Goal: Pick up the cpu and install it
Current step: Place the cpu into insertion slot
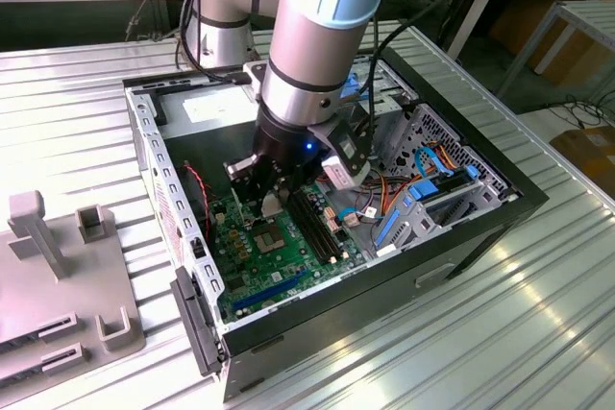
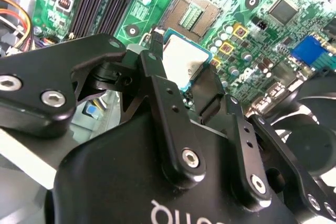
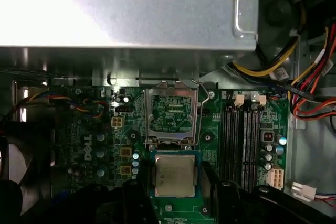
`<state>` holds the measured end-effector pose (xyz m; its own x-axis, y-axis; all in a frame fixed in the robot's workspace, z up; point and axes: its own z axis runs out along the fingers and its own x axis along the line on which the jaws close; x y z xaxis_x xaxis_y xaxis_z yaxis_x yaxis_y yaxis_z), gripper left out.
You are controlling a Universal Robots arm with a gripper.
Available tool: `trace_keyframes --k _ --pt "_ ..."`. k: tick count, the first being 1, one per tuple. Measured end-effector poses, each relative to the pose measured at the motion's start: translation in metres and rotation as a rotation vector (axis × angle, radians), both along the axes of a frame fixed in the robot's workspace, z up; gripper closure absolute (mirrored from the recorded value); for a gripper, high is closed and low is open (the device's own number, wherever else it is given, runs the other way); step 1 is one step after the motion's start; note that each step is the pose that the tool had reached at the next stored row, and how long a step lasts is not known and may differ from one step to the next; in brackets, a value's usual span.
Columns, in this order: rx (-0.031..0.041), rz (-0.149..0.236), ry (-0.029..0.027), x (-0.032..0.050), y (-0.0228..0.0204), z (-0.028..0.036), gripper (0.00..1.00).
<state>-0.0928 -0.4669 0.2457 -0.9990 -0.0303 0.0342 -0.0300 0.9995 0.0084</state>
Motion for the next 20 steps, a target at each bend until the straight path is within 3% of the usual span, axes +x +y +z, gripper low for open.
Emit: trace_keyframes --k 3,15,20 --pt "-0.0001 -0.005 0.0001 0.0000 -0.0048 -0.0019 0.53" --pt "0.0000 -0.016 0.0001 -0.0030 -0.0079 -0.0263 0.53" --pt "0.0002 -0.016 0.0002 -0.0032 -0.0149 -0.0326 0.53"
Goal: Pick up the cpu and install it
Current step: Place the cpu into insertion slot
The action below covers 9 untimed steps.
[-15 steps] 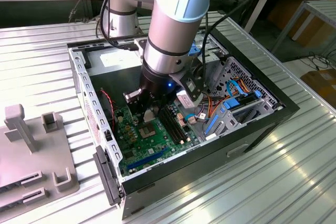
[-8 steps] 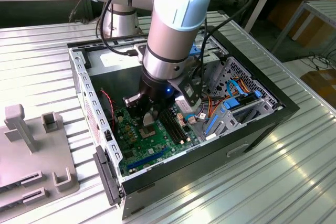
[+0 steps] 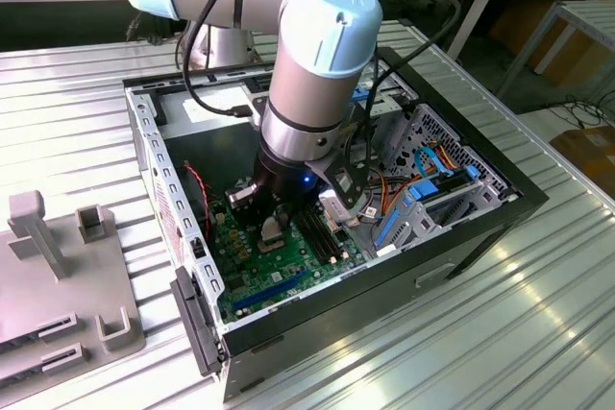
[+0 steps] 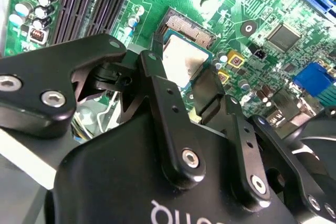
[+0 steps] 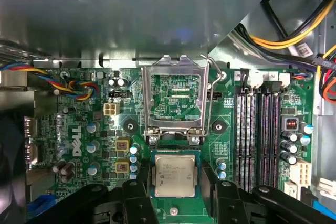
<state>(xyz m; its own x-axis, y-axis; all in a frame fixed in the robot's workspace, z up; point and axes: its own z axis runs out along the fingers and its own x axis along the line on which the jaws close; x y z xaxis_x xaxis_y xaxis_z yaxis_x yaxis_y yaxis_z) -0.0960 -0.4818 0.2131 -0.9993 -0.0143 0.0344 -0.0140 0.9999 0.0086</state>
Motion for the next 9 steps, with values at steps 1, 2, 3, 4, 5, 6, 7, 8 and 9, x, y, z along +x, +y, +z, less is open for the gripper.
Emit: trace_keyframes --k 1,2,3,4,5,6,7,8,9 --pt "-0.0002 0.000 0.0001 0.0000 -0.0002 -0.0012 0.53" --pt "-0.0004 0.000 0.0002 0.0001 -0.0007 -0.0016 0.53" --pt "-0.0001 0.000 0.0001 0.0001 -0.0014 -0.0021 0.53" --pt "-0.0002 0.000 0.0002 0.0001 -0.0021 -0.0025 0.53" --pt "-0.0001 0.000 0.0002 0.0001 -0.0030 -0.0029 0.53" --pt "-0.0003 0.000 0.0003 0.0001 -0.0038 -0.0031 0.53" --pt "-0.0001 0.000 0.0003 0.0000 -0.0041 -0.0035 0.53" --pt "-0.0001 0.000 0.0003 0.0000 -0.0041 -0.0036 0.53" --pt "-0.0002 0.000 0.0003 0.0000 -0.0041 -0.0036 0.53"
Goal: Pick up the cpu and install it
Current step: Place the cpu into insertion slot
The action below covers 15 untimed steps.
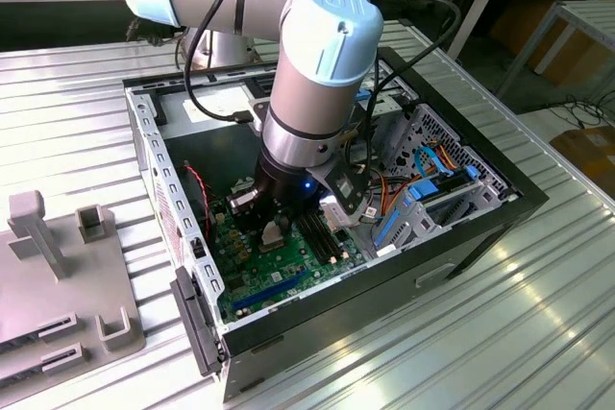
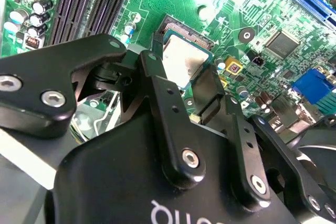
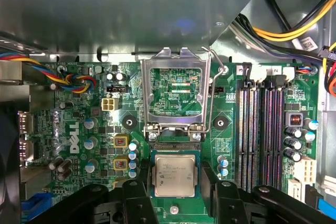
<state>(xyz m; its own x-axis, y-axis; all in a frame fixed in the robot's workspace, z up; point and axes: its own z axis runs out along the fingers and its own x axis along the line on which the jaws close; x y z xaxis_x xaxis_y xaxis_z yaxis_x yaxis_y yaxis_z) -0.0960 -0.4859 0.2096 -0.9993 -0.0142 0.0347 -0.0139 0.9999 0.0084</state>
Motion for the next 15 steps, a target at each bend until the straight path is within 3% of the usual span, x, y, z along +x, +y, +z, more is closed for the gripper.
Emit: trace_keyframes --k 11,15 --pt "0.0001 0.000 0.0000 0.0001 0.0000 -0.0006 0.53" --pt "0.0001 0.000 0.0000 0.0001 0.0000 -0.0049 0.53"
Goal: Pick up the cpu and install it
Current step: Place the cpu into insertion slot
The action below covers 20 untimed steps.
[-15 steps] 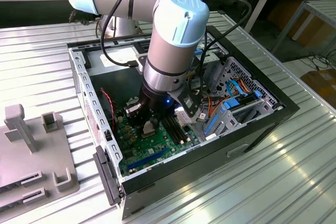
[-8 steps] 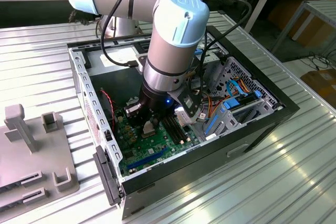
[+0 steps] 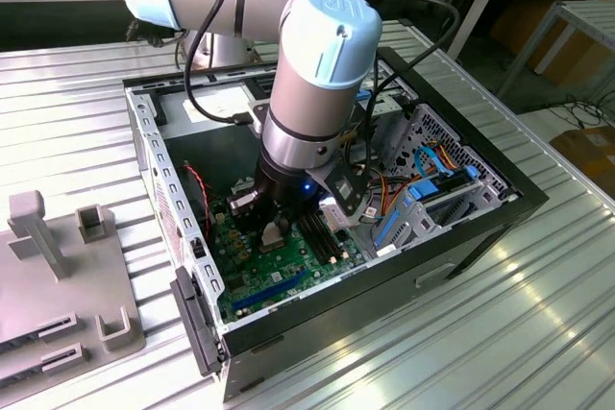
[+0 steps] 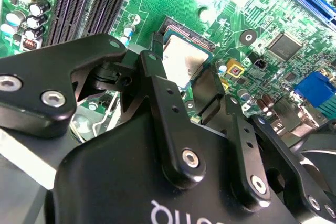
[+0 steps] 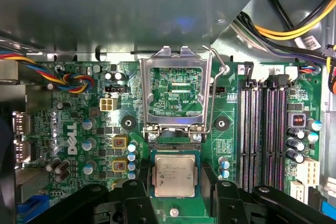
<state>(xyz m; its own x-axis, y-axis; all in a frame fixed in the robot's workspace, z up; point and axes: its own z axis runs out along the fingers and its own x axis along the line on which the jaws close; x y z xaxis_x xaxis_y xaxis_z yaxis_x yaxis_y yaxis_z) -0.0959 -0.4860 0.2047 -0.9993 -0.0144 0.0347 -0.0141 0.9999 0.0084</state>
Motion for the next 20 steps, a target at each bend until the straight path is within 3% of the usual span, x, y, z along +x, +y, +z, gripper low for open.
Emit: trace_keyframes --k 20 --pt "0.0005 0.007 0.0000 -0.0004 -0.0004 -0.0030 0.53"
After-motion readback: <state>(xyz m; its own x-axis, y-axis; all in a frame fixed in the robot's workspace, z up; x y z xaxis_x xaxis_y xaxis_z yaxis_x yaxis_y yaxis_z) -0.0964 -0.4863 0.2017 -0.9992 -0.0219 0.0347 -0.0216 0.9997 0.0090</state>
